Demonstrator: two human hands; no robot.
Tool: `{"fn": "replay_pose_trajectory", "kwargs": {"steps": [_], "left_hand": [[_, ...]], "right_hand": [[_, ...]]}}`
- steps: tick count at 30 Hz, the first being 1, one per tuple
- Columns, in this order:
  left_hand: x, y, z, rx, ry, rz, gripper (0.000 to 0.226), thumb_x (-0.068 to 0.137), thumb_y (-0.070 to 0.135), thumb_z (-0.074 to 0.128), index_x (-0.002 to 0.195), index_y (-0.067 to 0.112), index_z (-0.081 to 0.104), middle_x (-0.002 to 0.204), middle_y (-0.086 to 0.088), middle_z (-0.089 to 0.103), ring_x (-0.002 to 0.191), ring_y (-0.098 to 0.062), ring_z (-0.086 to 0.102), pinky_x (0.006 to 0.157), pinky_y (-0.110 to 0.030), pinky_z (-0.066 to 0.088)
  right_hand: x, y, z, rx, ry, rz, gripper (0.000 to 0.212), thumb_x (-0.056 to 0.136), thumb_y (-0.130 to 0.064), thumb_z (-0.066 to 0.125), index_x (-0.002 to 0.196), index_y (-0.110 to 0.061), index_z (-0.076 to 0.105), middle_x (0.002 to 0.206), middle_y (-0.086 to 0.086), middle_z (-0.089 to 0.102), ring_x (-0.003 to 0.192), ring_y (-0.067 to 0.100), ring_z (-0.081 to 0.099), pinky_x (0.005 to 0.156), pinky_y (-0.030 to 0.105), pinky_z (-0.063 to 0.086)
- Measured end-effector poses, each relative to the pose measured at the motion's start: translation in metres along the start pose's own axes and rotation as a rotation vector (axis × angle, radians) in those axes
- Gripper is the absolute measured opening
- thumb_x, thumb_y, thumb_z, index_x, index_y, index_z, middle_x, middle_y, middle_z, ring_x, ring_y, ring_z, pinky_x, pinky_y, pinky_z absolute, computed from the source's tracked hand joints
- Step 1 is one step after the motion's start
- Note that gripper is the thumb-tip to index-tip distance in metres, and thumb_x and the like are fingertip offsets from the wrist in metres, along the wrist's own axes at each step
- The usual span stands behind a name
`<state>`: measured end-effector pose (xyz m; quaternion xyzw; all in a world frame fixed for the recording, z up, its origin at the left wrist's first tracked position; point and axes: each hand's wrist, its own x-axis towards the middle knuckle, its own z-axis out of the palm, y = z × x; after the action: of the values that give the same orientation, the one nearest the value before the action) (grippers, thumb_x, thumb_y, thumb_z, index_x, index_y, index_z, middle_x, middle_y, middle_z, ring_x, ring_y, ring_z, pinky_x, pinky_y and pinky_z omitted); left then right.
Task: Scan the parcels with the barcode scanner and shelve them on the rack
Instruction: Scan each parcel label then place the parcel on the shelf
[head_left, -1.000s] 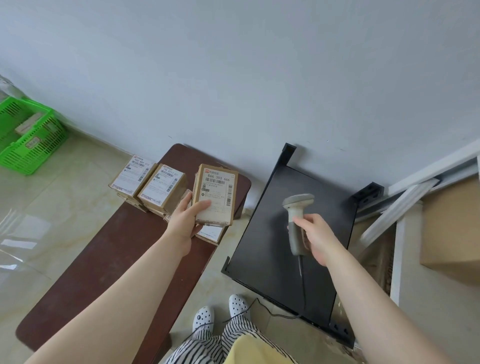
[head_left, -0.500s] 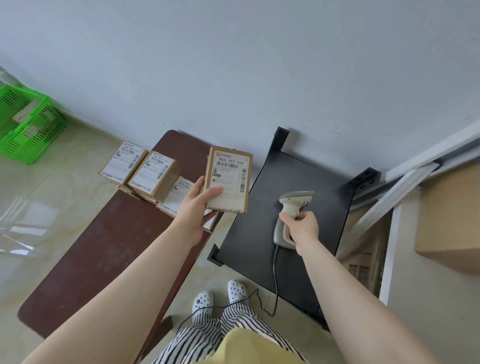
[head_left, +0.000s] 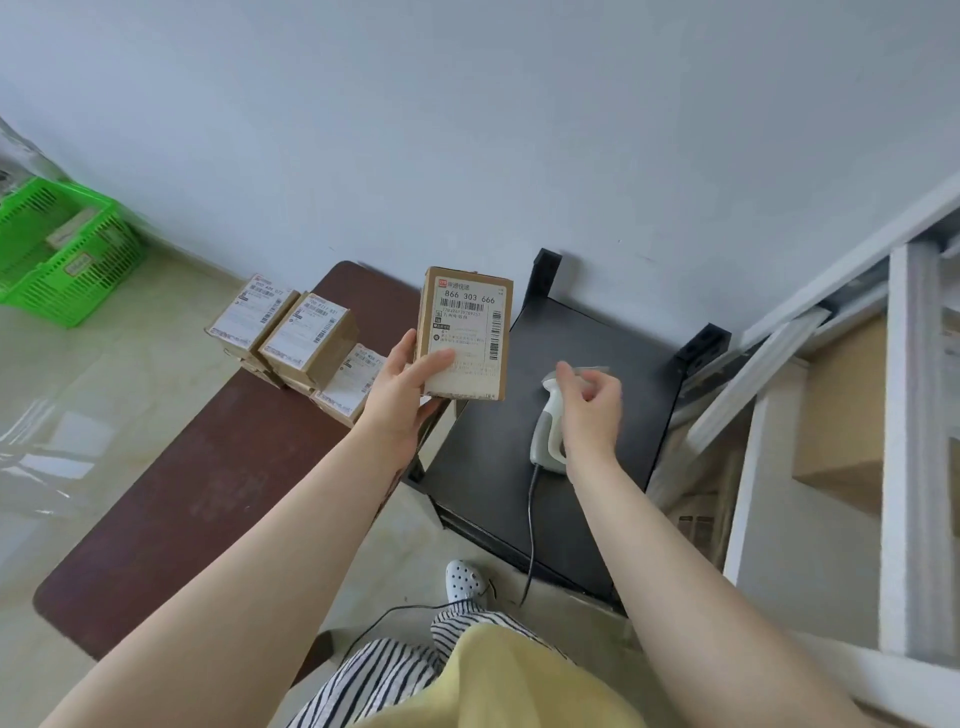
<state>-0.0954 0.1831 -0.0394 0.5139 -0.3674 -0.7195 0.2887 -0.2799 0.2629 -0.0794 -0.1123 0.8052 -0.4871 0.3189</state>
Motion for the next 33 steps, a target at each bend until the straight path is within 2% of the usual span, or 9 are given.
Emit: {"fn": "replay_pose_trajectory", "kwargs": {"steps": [2, 4, 6, 10, 17, 24, 29, 31, 33], "left_hand": [[-0.012, -0.003, 0.003, 0.030, -0.036, 0.028, 0.061, 0.094, 0.022, 0.067, 0.150, 0.026, 0.045, 0.131, 0.000, 0.068, 0.095, -0.004, 0.071, 0.083, -0.022, 0.056], [-0.027, -0.005, 0.005, 0.069, -0.087, 0.066, 0.059, 0.094, 0.024, 0.067, 0.149, 0.026, 0.047, 0.128, 0.000, 0.069, 0.093, -0.003, 0.072, 0.064, -0.014, 0.055], [-0.049, -0.008, 0.003, 0.097, -0.136, 0.098, 0.065, 0.088, 0.031, 0.073, 0.148, 0.025, 0.048, 0.127, 0.000, 0.070, 0.104, -0.010, 0.070, 0.070, -0.018, 0.056], [-0.102, -0.029, -0.013, 0.093, -0.210, 0.115, 0.068, 0.078, 0.039, 0.078, 0.140, 0.025, 0.056, 0.124, 0.001, 0.072, 0.113, -0.021, 0.069, 0.090, -0.035, 0.054], [-0.196, -0.103, -0.034, 0.083, -0.227, 0.019, 0.017, 0.099, 0.022, 0.060, 0.115, 0.025, 0.065, 0.099, 0.009, 0.077, 0.084, -0.002, 0.073, 0.068, -0.017, 0.056], [-0.242, -0.152, -0.010, 0.167, -0.320, -0.108, 0.034, 0.097, 0.028, 0.063, 0.130, 0.019, 0.060, 0.115, 0.002, 0.072, 0.102, -0.013, 0.067, 0.079, -0.023, 0.052], [-0.260, -0.186, 0.018, 0.289, -0.454, -0.204, 0.084, 0.069, 0.052, 0.084, 0.140, 0.020, 0.053, 0.123, 0.000, 0.073, 0.111, -0.019, 0.069, 0.099, -0.034, 0.052], [-0.268, -0.199, 0.041, 0.315, -0.486, -0.243, 0.073, 0.076, 0.047, 0.082, 0.137, 0.019, 0.053, 0.119, -0.001, 0.074, 0.107, -0.019, 0.070, 0.097, -0.034, 0.052], [-0.279, -0.213, 0.074, 0.322, -0.499, -0.256, 0.043, 0.089, 0.034, 0.073, 0.127, 0.019, 0.057, 0.113, 0.000, 0.074, 0.100, -0.017, 0.070, 0.089, -0.030, 0.053]], "right_hand": [[-0.028, -0.019, -0.002, 0.124, -0.263, -0.030, 0.049, 0.093, -0.046, 0.064, 0.131, -0.018, 0.049, 0.117, -0.003, 0.059, 0.107, 0.011, 0.057, 0.088, 0.026, 0.045], [-0.053, -0.023, -0.005, 0.130, -0.486, -0.047, 0.068, 0.088, -0.056, 0.066, 0.142, -0.020, 0.044, 0.128, -0.005, 0.059, 0.120, 0.010, 0.055, 0.101, 0.030, 0.044], [-0.078, -0.021, -0.012, 0.117, -0.594, -0.068, 0.078, 0.082, -0.060, 0.070, 0.144, -0.021, 0.044, 0.131, -0.005, 0.062, 0.122, 0.010, 0.056, 0.101, 0.030, 0.046], [-0.128, 0.005, -0.036, 0.110, -0.611, -0.117, 0.042, 0.090, -0.050, 0.063, 0.126, -0.029, 0.061, 0.125, -0.006, 0.068, 0.118, 0.012, 0.061, 0.101, 0.039, 0.052], [-0.217, 0.074, -0.084, 0.057, -0.573, -0.028, 0.034, 0.093, -0.047, 0.062, 0.118, -0.025, 0.064, 0.119, -0.002, 0.070, 0.114, 0.017, 0.064, 0.097, 0.038, 0.054], [-0.249, 0.118, -0.151, 0.025, -0.533, 0.026, 0.016, 0.094, -0.043, 0.062, 0.106, -0.031, 0.064, 0.114, -0.002, 0.071, 0.109, 0.019, 0.065, 0.086, 0.031, 0.056], [-0.251, 0.151, -0.215, -0.002, -0.539, 0.042, 0.019, 0.094, -0.036, 0.065, 0.111, -0.028, 0.065, 0.114, -0.002, 0.071, 0.108, 0.021, 0.066, 0.093, 0.039, 0.054], [-0.247, 0.163, -0.246, -0.010, -0.539, 0.046, 0.014, 0.095, -0.034, 0.064, 0.108, -0.030, 0.063, 0.114, -0.003, 0.069, 0.110, 0.021, 0.064, 0.094, 0.041, 0.054], [-0.241, 0.176, -0.280, 0.010, -0.537, 0.047, 0.009, 0.096, -0.033, 0.063, 0.105, -0.031, 0.062, 0.112, -0.004, 0.069, 0.107, 0.019, 0.064, 0.096, 0.044, 0.053]]}}
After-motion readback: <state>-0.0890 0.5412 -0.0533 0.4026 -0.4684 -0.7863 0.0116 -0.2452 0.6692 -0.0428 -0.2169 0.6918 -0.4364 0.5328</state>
